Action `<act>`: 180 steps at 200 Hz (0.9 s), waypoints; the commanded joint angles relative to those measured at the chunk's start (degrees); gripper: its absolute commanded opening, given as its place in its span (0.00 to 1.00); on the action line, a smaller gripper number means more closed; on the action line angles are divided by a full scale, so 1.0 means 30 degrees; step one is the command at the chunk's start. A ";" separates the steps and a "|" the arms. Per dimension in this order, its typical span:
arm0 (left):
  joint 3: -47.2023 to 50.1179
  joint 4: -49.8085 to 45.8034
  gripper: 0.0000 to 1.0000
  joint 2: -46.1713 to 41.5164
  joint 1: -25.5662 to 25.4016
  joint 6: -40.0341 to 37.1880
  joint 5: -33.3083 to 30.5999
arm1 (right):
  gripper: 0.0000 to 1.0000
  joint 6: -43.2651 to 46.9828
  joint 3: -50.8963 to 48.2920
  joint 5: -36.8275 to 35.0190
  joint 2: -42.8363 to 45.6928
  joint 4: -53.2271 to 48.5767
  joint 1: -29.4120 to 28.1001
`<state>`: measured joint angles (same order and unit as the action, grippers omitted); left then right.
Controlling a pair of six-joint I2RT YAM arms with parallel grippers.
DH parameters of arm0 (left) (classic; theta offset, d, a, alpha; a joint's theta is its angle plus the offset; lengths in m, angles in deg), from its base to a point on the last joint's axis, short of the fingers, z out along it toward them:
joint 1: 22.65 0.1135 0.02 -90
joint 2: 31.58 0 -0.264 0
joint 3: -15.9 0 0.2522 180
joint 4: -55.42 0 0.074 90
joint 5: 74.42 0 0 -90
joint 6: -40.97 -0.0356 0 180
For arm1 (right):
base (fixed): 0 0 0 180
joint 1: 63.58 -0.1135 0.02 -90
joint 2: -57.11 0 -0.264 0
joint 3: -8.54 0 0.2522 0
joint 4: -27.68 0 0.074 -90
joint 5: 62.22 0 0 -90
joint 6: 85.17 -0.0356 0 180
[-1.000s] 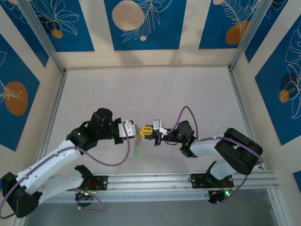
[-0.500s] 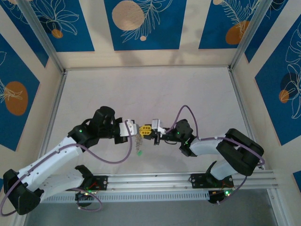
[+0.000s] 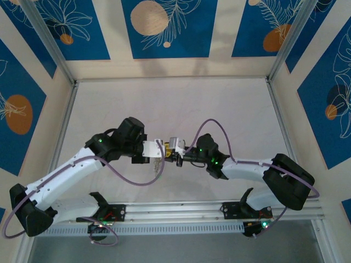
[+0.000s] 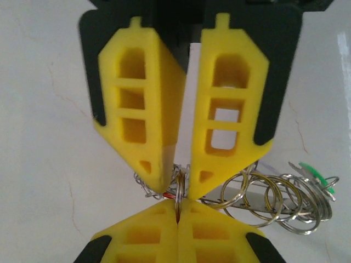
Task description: Put the keys on the keyring
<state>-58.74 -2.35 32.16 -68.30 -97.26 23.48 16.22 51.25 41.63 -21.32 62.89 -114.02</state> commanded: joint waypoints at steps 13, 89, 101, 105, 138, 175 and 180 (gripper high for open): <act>-0.1363 -0.1360 0.00 0.0478 -0.0515 -0.1170 -0.0652 | 0.17 0.0485 0.0527 -0.0191 -0.0138 -0.0586 -0.0304; -0.1453 -0.0966 0.00 0.0143 -0.0629 -0.1081 0.0542 | 0.15 -0.0379 0.0701 0.0473 -0.0830 -0.0534 -0.0369; -0.1304 -0.0811 0.00 0.0052 -0.0625 -0.1147 0.0848 | 0.13 -0.0481 0.0723 0.0739 -0.0838 -0.0446 -0.0386; -0.1272 -0.0760 0.00 0.0025 -0.0626 -0.1151 0.0942 | 0.10 -0.0488 0.0749 0.0826 -0.0838 -0.0423 -0.0364; -0.0858 -0.0367 0.08 -0.0273 -0.0621 -0.1068 0.1103 | 0.00 -0.0204 0.0559 0.1557 -0.0565 -0.0043 -0.0378; 0.1258 0.1289 0.22 -0.2129 -0.0334 -0.0696 0.0510 | 0.00 -0.0311 -0.0378 0.1870 -0.0086 0.1964 -0.0187; 0.1541 0.1524 0.23 -0.2439 -0.0241 -0.0572 0.0598 | 0.00 -0.0341 -0.0495 0.1997 -0.0011 0.2199 -0.0159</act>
<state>-57.60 -2.74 29.21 -69.43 -99.09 23.20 15.57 51.23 45.28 -23.35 63.48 -114.69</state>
